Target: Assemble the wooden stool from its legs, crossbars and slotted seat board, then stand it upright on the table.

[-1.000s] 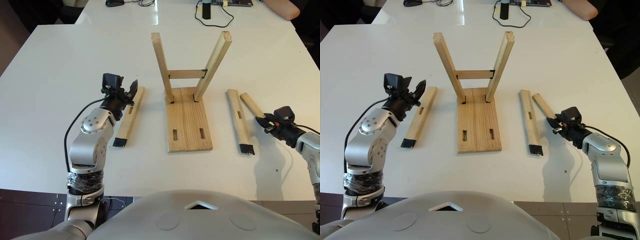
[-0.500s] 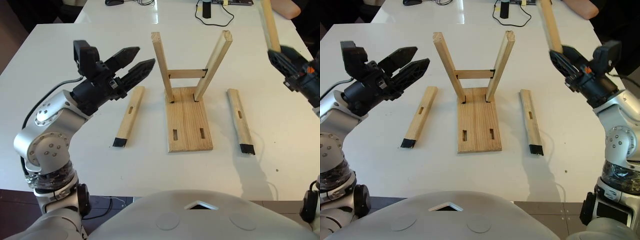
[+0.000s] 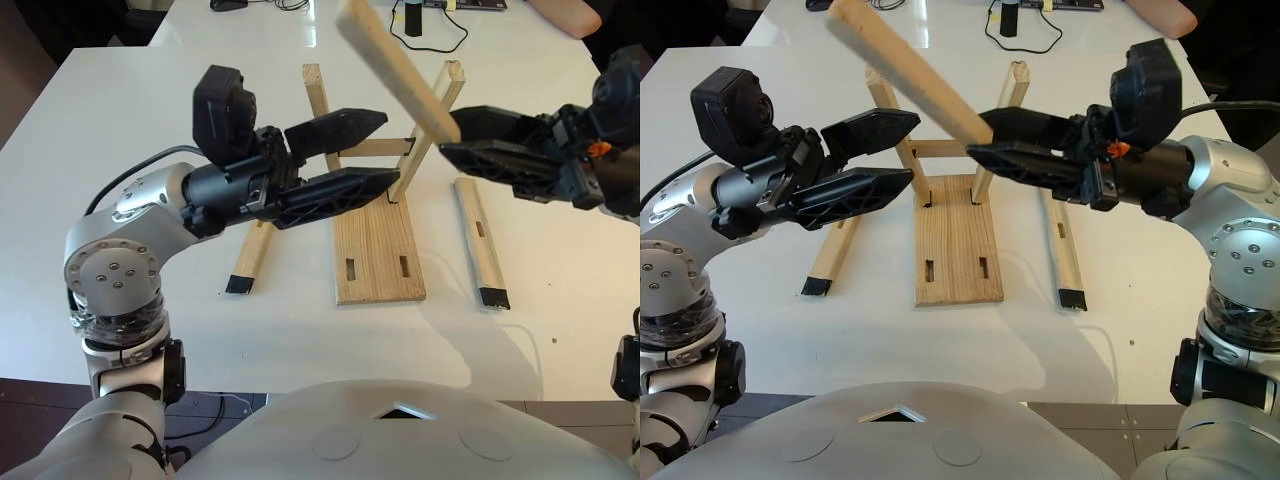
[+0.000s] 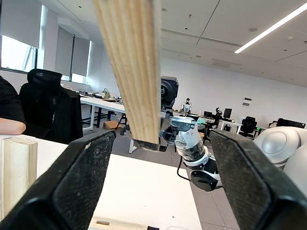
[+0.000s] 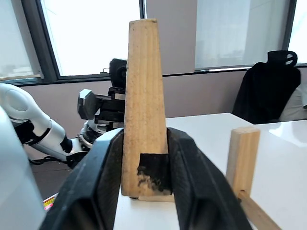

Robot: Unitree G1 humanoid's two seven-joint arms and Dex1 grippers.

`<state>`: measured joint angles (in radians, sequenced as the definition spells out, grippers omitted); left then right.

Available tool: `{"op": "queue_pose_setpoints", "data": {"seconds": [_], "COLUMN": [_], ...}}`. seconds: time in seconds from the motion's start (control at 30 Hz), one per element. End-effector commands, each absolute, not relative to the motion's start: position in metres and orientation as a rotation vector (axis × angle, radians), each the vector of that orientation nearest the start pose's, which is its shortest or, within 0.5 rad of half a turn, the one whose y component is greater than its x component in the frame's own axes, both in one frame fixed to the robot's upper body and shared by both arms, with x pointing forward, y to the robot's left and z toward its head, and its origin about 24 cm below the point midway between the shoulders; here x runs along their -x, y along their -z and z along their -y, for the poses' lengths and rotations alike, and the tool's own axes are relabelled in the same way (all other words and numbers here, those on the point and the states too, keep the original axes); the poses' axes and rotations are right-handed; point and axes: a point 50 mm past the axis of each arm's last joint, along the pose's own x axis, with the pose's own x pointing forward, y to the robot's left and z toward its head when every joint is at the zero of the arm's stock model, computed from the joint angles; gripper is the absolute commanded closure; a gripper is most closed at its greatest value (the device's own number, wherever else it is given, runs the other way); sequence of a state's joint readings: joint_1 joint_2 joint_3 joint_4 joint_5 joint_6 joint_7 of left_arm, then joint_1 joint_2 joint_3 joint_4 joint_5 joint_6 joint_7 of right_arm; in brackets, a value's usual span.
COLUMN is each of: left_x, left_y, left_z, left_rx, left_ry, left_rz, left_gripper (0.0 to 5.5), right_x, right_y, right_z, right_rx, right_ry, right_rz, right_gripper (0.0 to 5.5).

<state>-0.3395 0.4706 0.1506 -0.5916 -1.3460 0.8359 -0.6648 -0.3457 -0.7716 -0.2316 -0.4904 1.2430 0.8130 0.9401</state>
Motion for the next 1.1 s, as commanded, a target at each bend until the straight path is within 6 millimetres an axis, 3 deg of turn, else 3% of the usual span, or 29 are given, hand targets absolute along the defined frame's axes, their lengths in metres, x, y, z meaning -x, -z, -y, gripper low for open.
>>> {"op": "queue_pose_setpoints", "data": {"seconds": [0.03,0.23,0.33,0.8,1.1], "left_x": [-0.21,-0.21,-0.208,-0.204,-0.205], "left_y": [-0.224,-0.224,-0.221,-0.218,-0.217], "left_z": [-0.123,-0.12,-0.119,-0.117,-0.118], "left_rx": [0.419,0.382,0.368,0.34,0.329], "left_ry": [1.499,1.519,1.531,1.563,1.558], "left_rz": [0.162,0.166,0.157,0.154,0.151], "left_gripper": [1.92,1.92,2.17,4.17,4.21], "right_x": [-0.211,-0.213,-0.215,-0.211,-0.212], "right_y": [-0.227,-0.211,-0.206,-0.207,-0.205], "right_z": [0.168,0.167,0.169,0.167,0.161], "right_rx": [-0.164,-0.127,-0.121,-0.195,-0.187], "right_ry": [-1.572,-1.557,-1.542,-1.565,-1.56], "right_rz": [-0.02,-0.094,-0.107,-0.083,-0.062], "right_gripper": [4.19,4.19,4.19,4.19,4.19]}}
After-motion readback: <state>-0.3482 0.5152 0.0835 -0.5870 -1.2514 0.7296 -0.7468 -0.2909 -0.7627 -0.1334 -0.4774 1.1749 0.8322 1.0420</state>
